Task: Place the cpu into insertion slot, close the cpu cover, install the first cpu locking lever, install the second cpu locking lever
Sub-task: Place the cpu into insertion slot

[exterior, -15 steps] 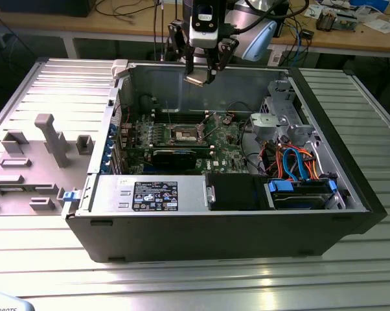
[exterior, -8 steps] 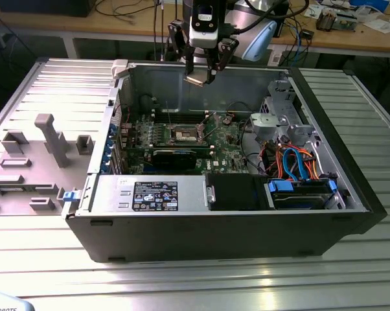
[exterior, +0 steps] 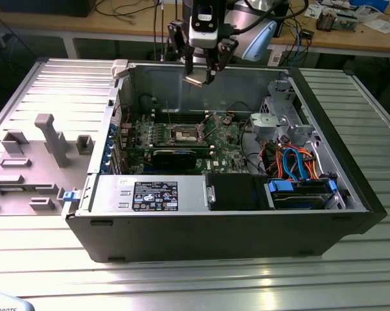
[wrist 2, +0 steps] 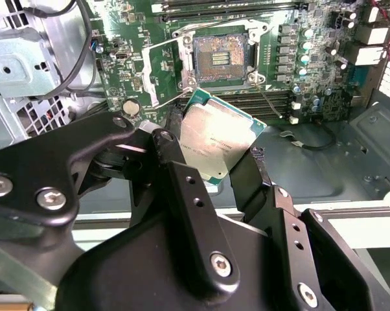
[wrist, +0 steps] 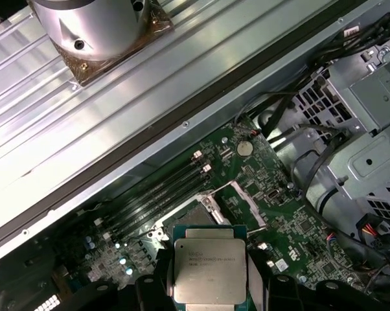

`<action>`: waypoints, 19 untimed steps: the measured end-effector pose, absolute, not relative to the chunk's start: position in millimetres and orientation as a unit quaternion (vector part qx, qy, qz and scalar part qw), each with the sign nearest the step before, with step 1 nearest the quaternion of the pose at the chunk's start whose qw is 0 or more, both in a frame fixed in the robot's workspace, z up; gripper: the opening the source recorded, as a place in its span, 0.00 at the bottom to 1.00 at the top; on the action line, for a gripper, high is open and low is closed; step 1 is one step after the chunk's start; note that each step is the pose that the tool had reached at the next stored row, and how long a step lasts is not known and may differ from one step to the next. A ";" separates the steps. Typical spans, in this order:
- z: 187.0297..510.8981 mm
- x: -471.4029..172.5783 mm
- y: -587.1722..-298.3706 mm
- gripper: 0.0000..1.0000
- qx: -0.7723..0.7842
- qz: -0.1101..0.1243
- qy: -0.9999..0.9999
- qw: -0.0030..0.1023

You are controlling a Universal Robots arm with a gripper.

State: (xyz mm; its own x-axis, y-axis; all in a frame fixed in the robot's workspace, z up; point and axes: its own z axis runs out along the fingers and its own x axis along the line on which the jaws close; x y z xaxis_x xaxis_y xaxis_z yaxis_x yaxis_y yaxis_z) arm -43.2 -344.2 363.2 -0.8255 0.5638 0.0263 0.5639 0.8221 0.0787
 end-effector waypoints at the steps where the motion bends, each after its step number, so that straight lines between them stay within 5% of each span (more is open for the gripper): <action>1: 363.2 -43.3 -344.2 0.54 -0.296 -0.041 -0.954 0.002; 10: 360.2 -43.3 -344.1 0.54 -0.331 -0.036 -0.943 0.013; 19: 356.1 -43.2 -344.1 0.54 -0.420 -0.036 -0.907 0.010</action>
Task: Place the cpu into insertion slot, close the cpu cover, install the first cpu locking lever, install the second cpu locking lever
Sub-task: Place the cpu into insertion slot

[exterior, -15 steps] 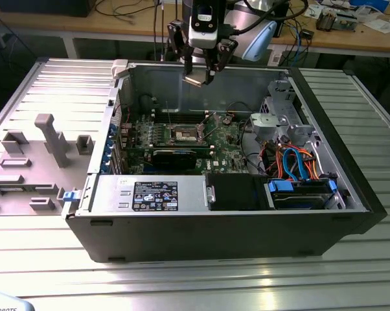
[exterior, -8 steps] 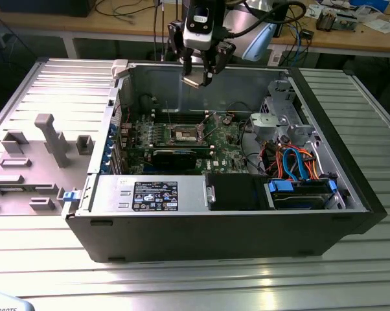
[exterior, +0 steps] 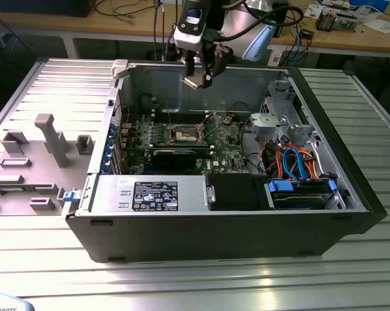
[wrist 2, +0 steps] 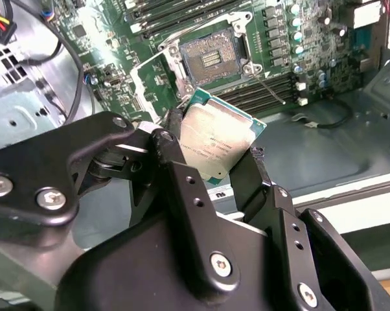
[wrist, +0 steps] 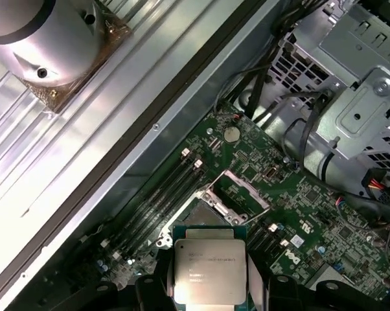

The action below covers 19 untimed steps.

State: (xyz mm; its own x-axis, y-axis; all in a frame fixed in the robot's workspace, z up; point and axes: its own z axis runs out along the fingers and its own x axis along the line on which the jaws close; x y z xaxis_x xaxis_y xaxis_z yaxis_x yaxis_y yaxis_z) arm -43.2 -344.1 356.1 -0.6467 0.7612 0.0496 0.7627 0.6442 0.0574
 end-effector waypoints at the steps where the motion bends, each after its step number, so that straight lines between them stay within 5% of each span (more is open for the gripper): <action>1: 355.8 -43.2 -344.1 0.54 -0.427 -0.036 -0.904 0.010; 19: 349.5 -43.2 -344.1 0.54 -0.530 -0.037 -0.847 0.006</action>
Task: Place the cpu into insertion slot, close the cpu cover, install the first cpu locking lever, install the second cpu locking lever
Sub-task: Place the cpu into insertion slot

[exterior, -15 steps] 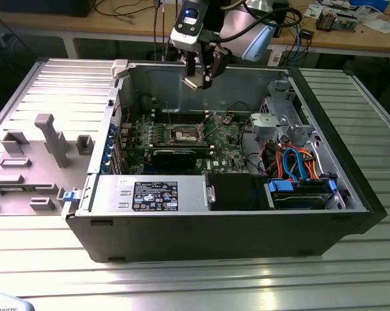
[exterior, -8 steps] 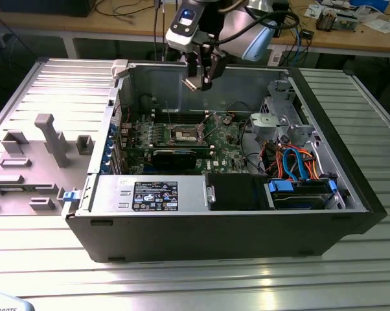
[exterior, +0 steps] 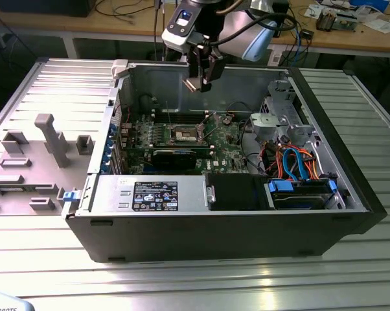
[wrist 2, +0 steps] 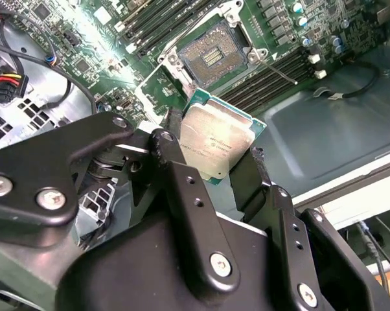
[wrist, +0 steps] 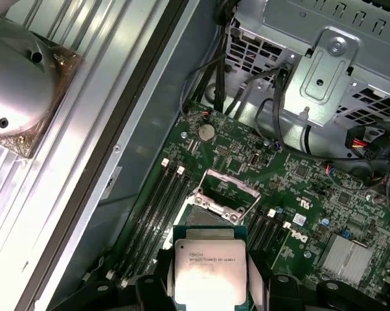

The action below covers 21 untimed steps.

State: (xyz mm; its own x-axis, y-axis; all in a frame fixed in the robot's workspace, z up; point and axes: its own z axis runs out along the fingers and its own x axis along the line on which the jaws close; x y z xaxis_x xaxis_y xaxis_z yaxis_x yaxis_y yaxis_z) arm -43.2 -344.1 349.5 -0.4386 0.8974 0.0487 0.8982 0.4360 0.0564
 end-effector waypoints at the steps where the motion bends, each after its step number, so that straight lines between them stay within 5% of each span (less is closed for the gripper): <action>1: 349.5 -43.2 -344.1 0.54 -0.530 -0.037 -0.847 0.006; 21: 333.6 -43.2 -344.1 0.54 -0.663 -0.032 -0.748 0.006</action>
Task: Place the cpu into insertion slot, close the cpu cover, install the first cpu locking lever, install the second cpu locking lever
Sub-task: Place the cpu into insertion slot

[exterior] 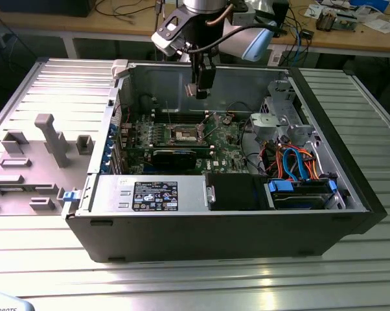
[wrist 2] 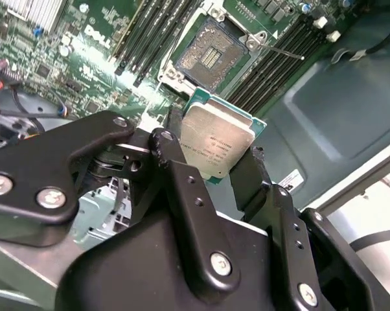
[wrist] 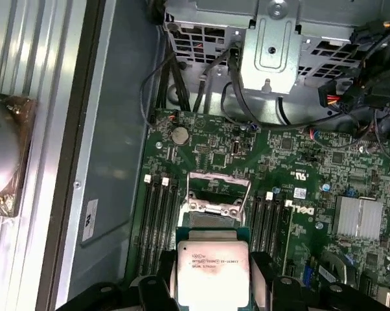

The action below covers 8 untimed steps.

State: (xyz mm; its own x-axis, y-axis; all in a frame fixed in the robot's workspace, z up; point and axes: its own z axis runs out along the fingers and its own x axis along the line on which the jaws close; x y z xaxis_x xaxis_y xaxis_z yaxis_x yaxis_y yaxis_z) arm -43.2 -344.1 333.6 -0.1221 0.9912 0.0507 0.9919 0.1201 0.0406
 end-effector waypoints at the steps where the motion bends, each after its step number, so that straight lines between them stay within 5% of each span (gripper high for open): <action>1: 331.4 -43.2 -344.1 0.54 -0.671 -0.032 -0.741 0.005; 8: 322.5 -43.2 -344.1 0.54 -0.709 -0.031 -0.705 0.005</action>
State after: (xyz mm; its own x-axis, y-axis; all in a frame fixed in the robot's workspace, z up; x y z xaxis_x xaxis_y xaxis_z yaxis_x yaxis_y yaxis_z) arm -43.2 -344.1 322.5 0.0055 0.9987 0.0505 0.9993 -0.0073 0.0363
